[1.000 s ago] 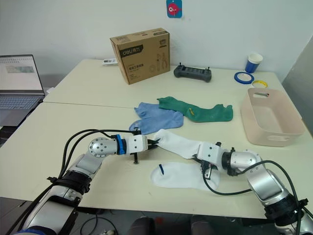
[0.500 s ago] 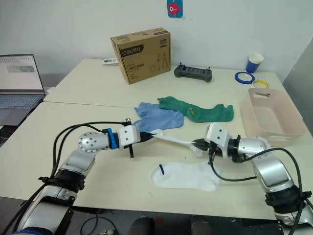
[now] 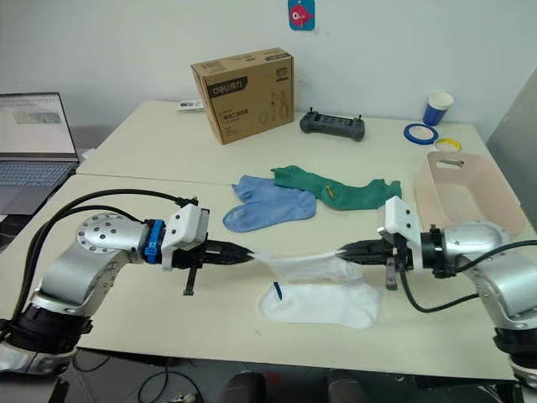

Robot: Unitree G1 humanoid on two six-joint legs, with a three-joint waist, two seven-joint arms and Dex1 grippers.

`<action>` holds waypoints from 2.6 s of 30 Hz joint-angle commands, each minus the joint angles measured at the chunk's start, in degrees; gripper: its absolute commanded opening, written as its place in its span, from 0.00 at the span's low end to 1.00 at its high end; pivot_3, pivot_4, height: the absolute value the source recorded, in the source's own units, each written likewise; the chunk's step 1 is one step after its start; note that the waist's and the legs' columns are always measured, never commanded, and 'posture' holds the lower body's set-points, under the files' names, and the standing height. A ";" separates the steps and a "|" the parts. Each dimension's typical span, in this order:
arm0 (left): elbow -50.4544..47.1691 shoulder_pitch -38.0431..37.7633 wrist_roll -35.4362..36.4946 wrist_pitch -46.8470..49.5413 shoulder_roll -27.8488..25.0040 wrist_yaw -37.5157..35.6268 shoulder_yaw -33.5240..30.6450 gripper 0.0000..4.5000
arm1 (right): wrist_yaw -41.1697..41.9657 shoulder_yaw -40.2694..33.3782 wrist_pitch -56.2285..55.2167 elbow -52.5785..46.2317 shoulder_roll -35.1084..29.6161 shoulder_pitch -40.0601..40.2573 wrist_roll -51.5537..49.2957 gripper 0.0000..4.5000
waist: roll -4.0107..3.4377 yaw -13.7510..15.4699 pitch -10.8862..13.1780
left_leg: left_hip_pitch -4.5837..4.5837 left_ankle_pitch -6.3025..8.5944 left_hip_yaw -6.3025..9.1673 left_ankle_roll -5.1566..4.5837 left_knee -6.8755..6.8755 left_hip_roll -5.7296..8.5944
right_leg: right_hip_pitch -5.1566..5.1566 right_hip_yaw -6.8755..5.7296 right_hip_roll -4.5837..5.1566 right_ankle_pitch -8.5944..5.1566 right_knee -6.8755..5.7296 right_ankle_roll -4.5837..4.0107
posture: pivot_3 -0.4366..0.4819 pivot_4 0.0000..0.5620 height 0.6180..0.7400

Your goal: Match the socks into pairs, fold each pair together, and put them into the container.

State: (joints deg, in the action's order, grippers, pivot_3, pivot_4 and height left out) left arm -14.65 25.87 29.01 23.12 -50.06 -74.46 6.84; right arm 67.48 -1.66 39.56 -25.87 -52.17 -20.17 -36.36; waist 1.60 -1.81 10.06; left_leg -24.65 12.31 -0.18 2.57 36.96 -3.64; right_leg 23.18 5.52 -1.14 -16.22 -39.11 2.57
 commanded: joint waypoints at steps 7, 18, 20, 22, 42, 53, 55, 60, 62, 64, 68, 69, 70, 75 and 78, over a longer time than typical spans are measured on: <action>-8.26 0.11 9.03 17.21 -3.17 -4.18 3.65 0.01 | -1.53 -6.98 12.13 -10.34 -5.78 9.09 -15.23 0.00 | 0.02 -0.02 0.00 | 0.01 0.00 0.04 -0.01 0.01 -0.02 | 0.00 -0.02 -0.04 -0.03 0.00 0.02 | 0.48 0.27 1.00; 5.55 7.45 4.36 26.74 5.46 -0.76 12.78 0.01 | -0.16 3.58 3.07 2.17 -3.71 9.94 -2.06 0.00 | 0.04 -0.14 0.00 | 0.01 0.00 0.03 -0.01 0.04 -0.01 | 0.02 0.02 -0.11 -0.03 0.01 0.03 | 0.48 0.27 1.00; 9.09 9.33 3.17 27.68 6.92 -0.34 13.60 0.01 | -0.01 5.84 0.79 6.19 -2.22 7.22 0.85 0.00 | 0.04 -0.16 0.01 | 0.01 0.00 0.04 -0.01 0.05 -0.01 | 0.04 0.03 -0.13 -0.03 0.00 0.03 | 0.48 0.27 1.00; 12.09 10.38 1.47 26.86 8.26 -0.20 14.27 0.01 | 0.45 8.08 -2.33 10.21 -1.25 4.80 4.48 0.00 | 0.04 -0.17 0.00 | 0.01 0.00 0.05 -0.01 0.05 -0.01 | 0.04 0.02 -0.13 -0.03 0.00 0.03 | 0.48 0.27 1.00; 18.91 7.71 -1.68 17.39 14.18 6.36 2.17 0.63 | -5.46 1.21 -9.10 21.10 2.25 2.43 12.53 0.68 | 0.01 -0.13 -0.01 | -0.01 0.00 0.06 -0.01 0.04 -0.01 | 0.04 0.02 -0.12 0.07 -0.05 -0.16 | 0.48 0.27 1.00; 12.14 1.87 -1.19 16.80 16.02 9.32 1.82 0.63 | -4.52 -4.67 4.93 8.78 -0.77 12.43 2.21 0.68 | 0.02 0.13 -0.01 | -0.01 0.00 0.02 -0.01 0.08 0.06 | -0.02 0.04 -0.01 0.01 -0.03 0.01 | 0.48 0.27 1.00; 12.94 2.23 -2.79 14.99 16.74 9.19 3.23 0.63 | -5.30 -4.78 6.03 6.73 -0.85 13.57 1.45 0.68 | 0.02 0.13 -0.01 | -0.01 0.00 0.04 -0.01 0.07 0.05 | -0.02 0.02 -0.03 0.01 -0.01 0.01 | 0.48 0.27 1.00; 12.92 2.21 -4.65 12.87 16.63 7.46 5.33 0.63 | -5.76 -3.93 4.88 4.80 -1.03 15.93 3.01 0.68 | 0.01 -0.07 -0.01 | -0.01 0.00 0.07 -0.01 0.04 0.01 | 0.00 0.02 -0.11 0.03 -0.03 -0.04 | 0.48 0.27 1.00; 12.95 2.06 -4.94 12.45 16.38 6.89 5.66 0.63 | -5.92 -2.95 2.81 5.03 -0.93 16.62 4.95 0.68 | 0.01 -0.05 -0.01 | -0.01 0.00 0.07 -0.01 0.05 0.01 | 0.00 0.02 -0.10 0.02 -0.03 -0.01 | 0.48 0.27 1.00; 13.47 2.11 -6.19 11.04 16.13 6.57 6.32 0.54 | -5.96 -2.60 2.04 4.83 -0.72 17.04 5.32 0.69 | 0.01 -0.05 -0.01 | -0.01 0.00 0.06 -0.01 0.06 0.01 | 0.00 0.03 -0.10 0.01 -0.03 0.01 | 0.48 0.27 1.00; 14.00 2.63 -6.54 10.83 16.13 5.61 7.00 0.29 | -6.10 -1.93 0.97 4.53 -0.41 17.53 5.93 0.55 | 0.01 -0.04 -0.01 | -0.01 0.00 0.05 -0.01 0.05 0.01 | 0.00 0.03 -0.10 0.01 -0.02 0.01 | 0.48 0.27 1.00; 14.03 2.70 -6.78 10.55 16.24 5.52 7.17 0.21 | -5.97 -1.76 0.72 4.58 -0.44 17.69 6.04 0.47 | 0.01 -0.03 -0.01 | -0.01 0.00 0.06 -0.01 0.05 0.01 | 0.00 0.03 -0.10 0.01 -0.02 0.01 | 0.48 0.27 1.00; 14.06 2.76 -6.96 10.33 16.24 5.21 7.40 0.15 | -5.80 -1.57 0.63 4.65 -0.46 17.70 6.00 0.41 | 0.01 -0.03 -0.01 | -0.01 0.00 0.06 -0.01 0.05 0.01 | 0.00 0.03 -0.10 0.01 -0.02 0.01 | 0.48 0.27 1.00; 14.38 3.02 -7.37 10.05 16.38 4.92 7.63 0.00 | -5.56 -0.95 0.19 5.36 -0.23 17.14 5.72 0.01 | 0.01 -0.03 -0.01 | -0.01 0.00 0.06 -0.01 0.05 0.01 | 0.00 0.03 -0.10 0.00 -0.02 0.01 | 0.48 0.27 1.00; 13.92 3.08 -7.28 10.39 16.33 4.59 7.39 0.00 | -4.97 -1.26 0.47 5.39 -0.28 16.94 4.68 0.00 | 0.01 -0.03 -0.01 | -0.01 0.00 0.06 -0.01 0.05 0.01 | 0.00 0.03 -0.10 0.00 -0.02 0.01 | 0.48 0.27 1.00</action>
State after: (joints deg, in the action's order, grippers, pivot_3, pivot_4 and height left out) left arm 0.24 27.90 21.55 34.29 -33.67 -69.38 14.46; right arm 61.68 -1.94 40.49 -19.79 -52.34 -2.78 -30.48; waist 1.61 -1.84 10.05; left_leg -24.66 12.31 -0.12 2.56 37.01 -3.63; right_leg 23.19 5.55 -1.24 -16.21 -39.13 2.58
